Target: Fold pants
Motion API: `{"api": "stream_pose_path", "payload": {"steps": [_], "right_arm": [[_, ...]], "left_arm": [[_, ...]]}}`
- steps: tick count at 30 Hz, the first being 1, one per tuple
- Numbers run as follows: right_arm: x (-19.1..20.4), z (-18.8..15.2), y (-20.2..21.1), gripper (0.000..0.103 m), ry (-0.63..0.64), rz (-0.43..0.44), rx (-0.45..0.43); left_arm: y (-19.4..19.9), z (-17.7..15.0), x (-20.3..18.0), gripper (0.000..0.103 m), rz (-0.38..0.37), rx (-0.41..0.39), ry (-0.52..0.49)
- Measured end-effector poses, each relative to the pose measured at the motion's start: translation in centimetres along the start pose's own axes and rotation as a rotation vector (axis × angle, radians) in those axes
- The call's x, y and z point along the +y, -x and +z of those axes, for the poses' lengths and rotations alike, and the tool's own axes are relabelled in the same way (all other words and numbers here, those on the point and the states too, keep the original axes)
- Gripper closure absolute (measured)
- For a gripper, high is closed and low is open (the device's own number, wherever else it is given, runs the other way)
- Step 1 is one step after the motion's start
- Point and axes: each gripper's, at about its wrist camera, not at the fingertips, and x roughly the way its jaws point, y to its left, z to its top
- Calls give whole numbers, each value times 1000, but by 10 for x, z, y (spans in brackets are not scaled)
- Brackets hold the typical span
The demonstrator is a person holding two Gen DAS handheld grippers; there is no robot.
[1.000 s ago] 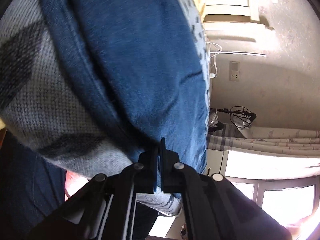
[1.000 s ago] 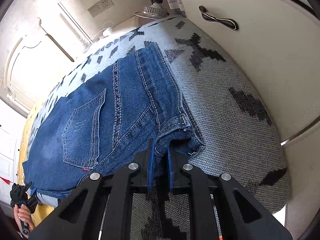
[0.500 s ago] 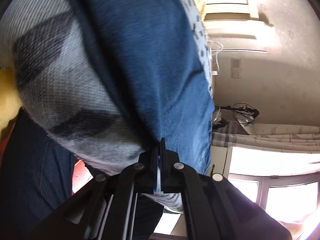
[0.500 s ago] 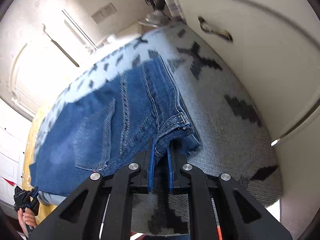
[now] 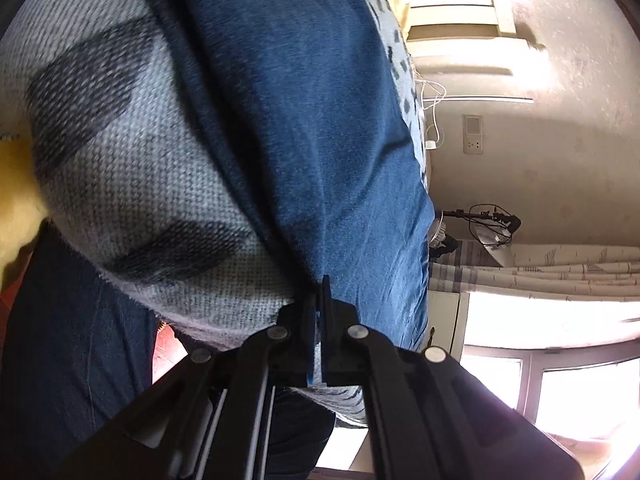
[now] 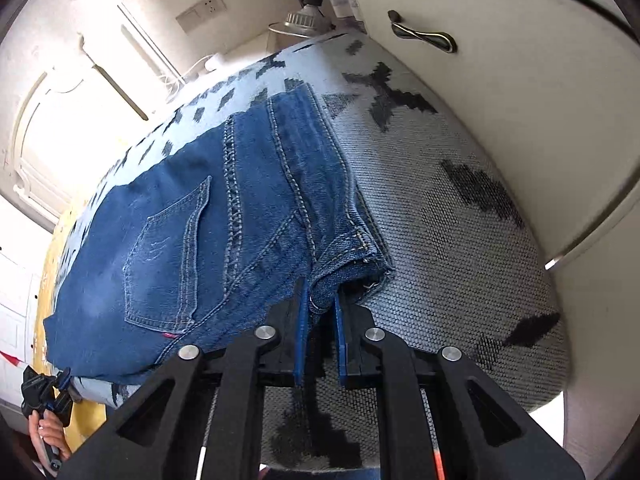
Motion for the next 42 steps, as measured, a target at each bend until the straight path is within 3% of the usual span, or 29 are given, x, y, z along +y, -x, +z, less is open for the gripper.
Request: {"api": "stream_pose_path", "payload": {"steps": [1, 2, 3, 5, 8, 10, 15, 18, 20, 22, 24, 26, 28, 30, 31, 33, 34, 35, 36, 37, 38, 40, 41, 42], "right_arm": [[-2, 0, 0, 91, -1, -4, -2], [-4, 0, 1, 80, 1, -19, -4], [-5, 0, 4, 57, 7, -64, -6], [-4, -2, 13, 45, 21, -147, -24], [5, -12, 36, 43, 32, -287, -78], [24, -18, 48, 43, 48, -322, -134], [118, -36, 42, 42, 251, -206, -214], [168, -48, 15, 43, 338, -126, -178], [189, -55, -6, 43, 388, -145, -156], [197, -61, -23, 43, 406, -175, -119], [193, -66, -39, 42, 410, -205, -60], [190, -70, -42, 39, 424, -231, -58], [188, -73, -44, 37, 442, -246, -59], [187, -74, -43, 35, 440, -248, -56], [187, -73, -46, 35, 439, -250, -52], [189, -75, -46, 34, 436, -253, -49], [189, -75, -48, 34, 431, -257, -48], [189, -75, -48, 33, 431, -260, -48], [190, -76, -48, 33, 433, -262, -47], [190, -76, -48, 33, 434, -261, -42], [189, -76, -47, 33, 431, -257, -39], [186, -76, -47, 33, 420, -246, -41], [186, -77, -47, 32, 417, -245, -47], [187, -77, -48, 32, 418, -250, -50]], "left_arm": [[0, 0, 0, 102, 1, 0, -5], [0, 0, 0, 102, 1, -1, -8], [0, -1, 0, 102, -1, -1, -8], [-4, 0, -3, 101, -9, -3, -5], [-6, 0, 0, 101, -13, 0, -2], [-7, 0, 0, 101, -16, 2, -3], [3, 1, 2, 101, -38, 7, -12], [30, 5, 6, 100, -59, -16, -45], [57, 13, 11, 95, -50, -71, -67], [100, 37, 26, 88, -15, -208, -58], [137, 66, 43, 87, 18, -340, -17], [166, 98, 57, 87, 64, -449, 7], [184, 137, 61, 84, 2, -484, -9], [180, 177, 56, 72, -30, -443, -98], [178, 189, 56, 71, -5, -436, -112], [175, 223, 69, 73, 165, -442, -89], [184, 233, 81, 85, 237, -490, -21], [191, 236, 82, 85, 240, -527, 3], [200, 235, 75, 77, 258, -593, -11], [204, 234, 65, 62, 284, -638, -43], [201, 233, 46, 56, 298, -674, -113], [174, 239, 19, 48, 262, -591, -227], [144, 247, 1, 48, 234, -466, -307], [129, 251, -4, 48, 235, -415, -339]]}}
